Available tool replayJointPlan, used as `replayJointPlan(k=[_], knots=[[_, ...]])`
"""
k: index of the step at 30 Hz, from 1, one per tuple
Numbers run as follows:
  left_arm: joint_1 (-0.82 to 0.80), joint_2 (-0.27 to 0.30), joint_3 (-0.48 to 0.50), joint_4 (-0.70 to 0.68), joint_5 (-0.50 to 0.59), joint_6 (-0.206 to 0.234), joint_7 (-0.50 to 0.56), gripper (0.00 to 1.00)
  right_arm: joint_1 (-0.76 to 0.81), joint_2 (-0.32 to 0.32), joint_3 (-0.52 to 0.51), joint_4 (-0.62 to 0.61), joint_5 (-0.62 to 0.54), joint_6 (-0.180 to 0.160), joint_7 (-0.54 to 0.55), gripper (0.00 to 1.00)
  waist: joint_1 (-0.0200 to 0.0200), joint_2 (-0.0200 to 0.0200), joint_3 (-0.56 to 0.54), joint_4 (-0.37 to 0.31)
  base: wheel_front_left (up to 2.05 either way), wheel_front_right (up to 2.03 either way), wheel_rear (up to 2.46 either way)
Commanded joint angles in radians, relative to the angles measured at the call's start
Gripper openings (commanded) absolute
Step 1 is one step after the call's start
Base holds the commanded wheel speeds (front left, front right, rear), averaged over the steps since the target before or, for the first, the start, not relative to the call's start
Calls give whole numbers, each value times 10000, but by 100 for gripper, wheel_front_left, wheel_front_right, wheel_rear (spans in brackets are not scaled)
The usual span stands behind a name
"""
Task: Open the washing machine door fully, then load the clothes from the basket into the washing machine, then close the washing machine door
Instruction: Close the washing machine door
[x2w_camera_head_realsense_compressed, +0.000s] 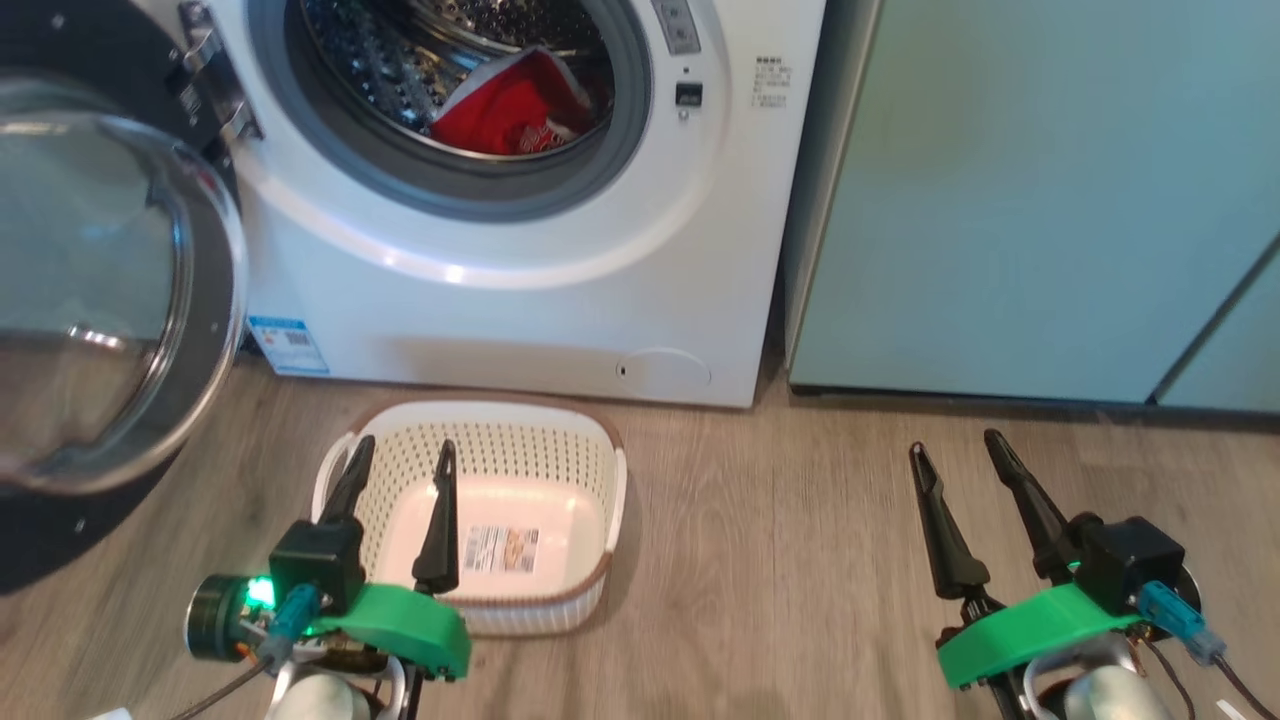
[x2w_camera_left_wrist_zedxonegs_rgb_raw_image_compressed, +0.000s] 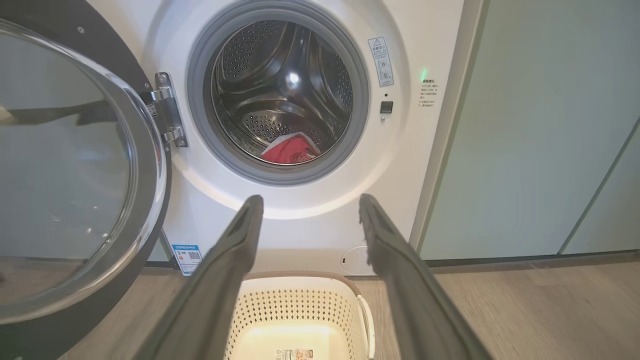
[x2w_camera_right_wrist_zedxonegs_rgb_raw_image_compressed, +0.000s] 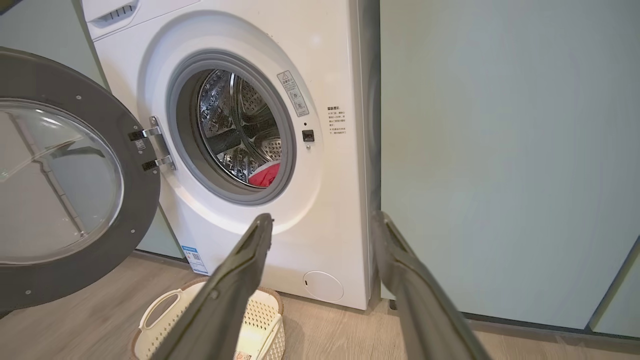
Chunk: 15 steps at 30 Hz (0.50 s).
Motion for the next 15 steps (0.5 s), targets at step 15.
replayJointPlan(k=[15], knots=[[-467,-28,214,-373,29,210,-95,100,-464,-22,244,-154,-3,0,-65,100,0,0,-52,44,-154,154,0]])
